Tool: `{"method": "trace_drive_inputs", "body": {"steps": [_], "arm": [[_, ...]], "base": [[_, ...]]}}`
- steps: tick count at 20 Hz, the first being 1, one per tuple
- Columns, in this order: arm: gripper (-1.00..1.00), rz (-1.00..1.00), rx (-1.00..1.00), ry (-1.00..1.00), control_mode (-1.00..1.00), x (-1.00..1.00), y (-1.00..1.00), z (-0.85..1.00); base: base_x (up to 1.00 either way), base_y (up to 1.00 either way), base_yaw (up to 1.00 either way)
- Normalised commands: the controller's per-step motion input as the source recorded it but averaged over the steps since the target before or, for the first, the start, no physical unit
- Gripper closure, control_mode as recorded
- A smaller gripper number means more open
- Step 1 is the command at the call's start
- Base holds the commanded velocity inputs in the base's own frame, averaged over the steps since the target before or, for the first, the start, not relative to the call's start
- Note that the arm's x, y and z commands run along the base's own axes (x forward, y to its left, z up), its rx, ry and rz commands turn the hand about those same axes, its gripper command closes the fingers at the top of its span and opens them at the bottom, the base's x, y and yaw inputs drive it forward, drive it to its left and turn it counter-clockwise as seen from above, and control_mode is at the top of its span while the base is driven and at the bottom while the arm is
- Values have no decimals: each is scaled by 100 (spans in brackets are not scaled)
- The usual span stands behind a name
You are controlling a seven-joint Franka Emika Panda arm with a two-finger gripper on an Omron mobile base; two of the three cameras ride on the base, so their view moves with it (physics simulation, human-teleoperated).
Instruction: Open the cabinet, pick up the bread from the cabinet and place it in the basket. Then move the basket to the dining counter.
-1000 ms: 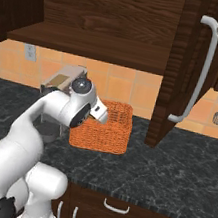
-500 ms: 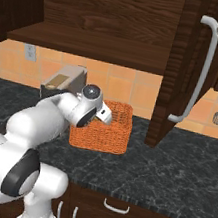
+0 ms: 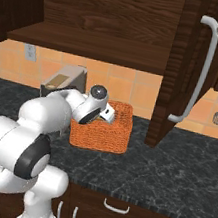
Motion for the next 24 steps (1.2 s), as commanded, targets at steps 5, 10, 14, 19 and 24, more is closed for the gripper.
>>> {"method": "trace_drive_inputs", "body": {"steps": [5, 10, 14, 19, 24], "arm": [[100, 2, 0, 8, -100, 32, 0, -9], [100, 2, 1, 5, -100, 21, 0, -25], [100, 3, 1, 1, -100, 19, 0, -13], [100, 3, 1, 0, -100, 35, 0, -2], [100, 3, 0, 0, -100, 40, 0, -15]], "base": [[0, 0, 0], [0, 0, 0], [0, 0, 0], [0, 0, 0], [0, 0, 0]]}}
